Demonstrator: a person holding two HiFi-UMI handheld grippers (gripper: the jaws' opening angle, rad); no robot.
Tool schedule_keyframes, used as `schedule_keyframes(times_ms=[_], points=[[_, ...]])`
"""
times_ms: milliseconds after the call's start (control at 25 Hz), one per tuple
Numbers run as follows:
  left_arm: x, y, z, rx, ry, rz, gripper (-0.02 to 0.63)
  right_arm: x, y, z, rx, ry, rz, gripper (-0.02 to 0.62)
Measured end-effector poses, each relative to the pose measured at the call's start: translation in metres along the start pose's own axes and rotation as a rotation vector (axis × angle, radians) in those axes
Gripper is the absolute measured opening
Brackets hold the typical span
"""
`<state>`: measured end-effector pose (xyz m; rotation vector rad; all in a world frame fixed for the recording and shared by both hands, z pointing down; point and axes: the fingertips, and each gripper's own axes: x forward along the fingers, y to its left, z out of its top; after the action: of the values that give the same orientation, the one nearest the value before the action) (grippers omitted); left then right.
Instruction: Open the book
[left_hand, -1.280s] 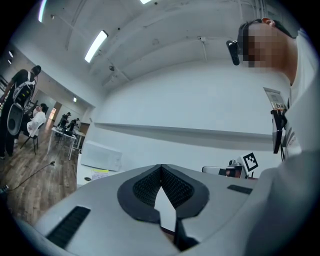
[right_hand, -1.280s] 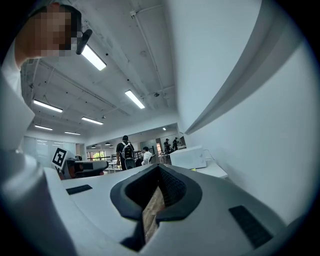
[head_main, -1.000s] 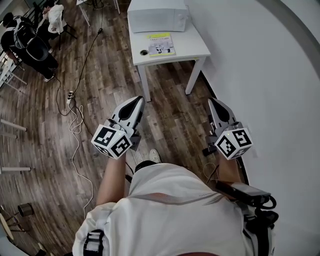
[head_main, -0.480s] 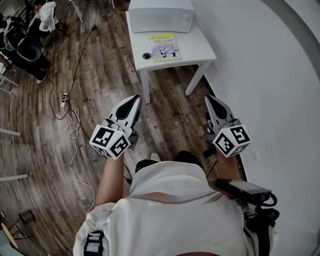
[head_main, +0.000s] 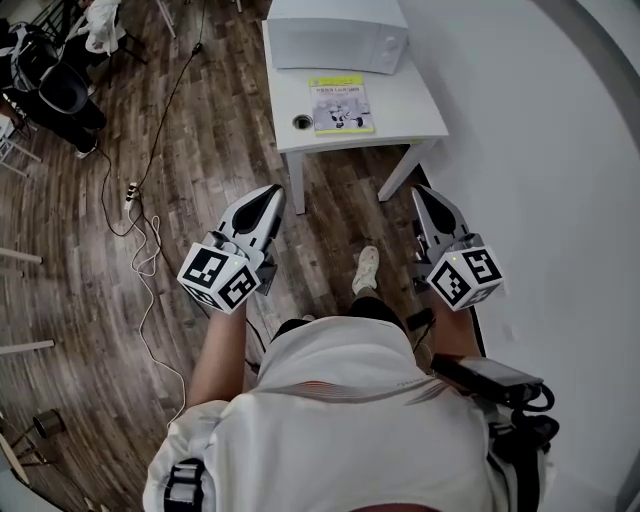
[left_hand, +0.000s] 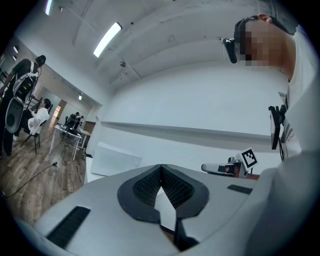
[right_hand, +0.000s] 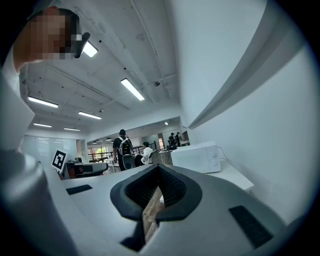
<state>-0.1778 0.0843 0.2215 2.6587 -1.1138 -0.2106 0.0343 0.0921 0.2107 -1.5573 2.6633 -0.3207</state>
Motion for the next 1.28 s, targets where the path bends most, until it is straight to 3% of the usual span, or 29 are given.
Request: schedule_keyframes(times_ms=[440, 920, 1120, 1280], points=[[0.108, 0.046, -0.006, -0.011, 0.041, 0.068, 0.011, 0.086, -0.098, 0.017, 0.02, 0.007, 0.047, 0.003], [0.264, 0.095, -0.02, 0.01, 0.1, 0.191, 0.011, 0.181, -0.245, 0.019, 0.068, 0.065, 0.129, 0.003], [0.304, 0.105, -0.033, 0.023, 0.151, 0.22, 0.011, 0.203, -0.282, 0.004, 0.096, 0.109, 0.158, 0.003], [0.321, 0.113, -0.051, 0.056, 0.198, 0.198, 0.011, 0.208, -0.298, -0.023, 0.13, 0.152, 0.139, 0.003]])
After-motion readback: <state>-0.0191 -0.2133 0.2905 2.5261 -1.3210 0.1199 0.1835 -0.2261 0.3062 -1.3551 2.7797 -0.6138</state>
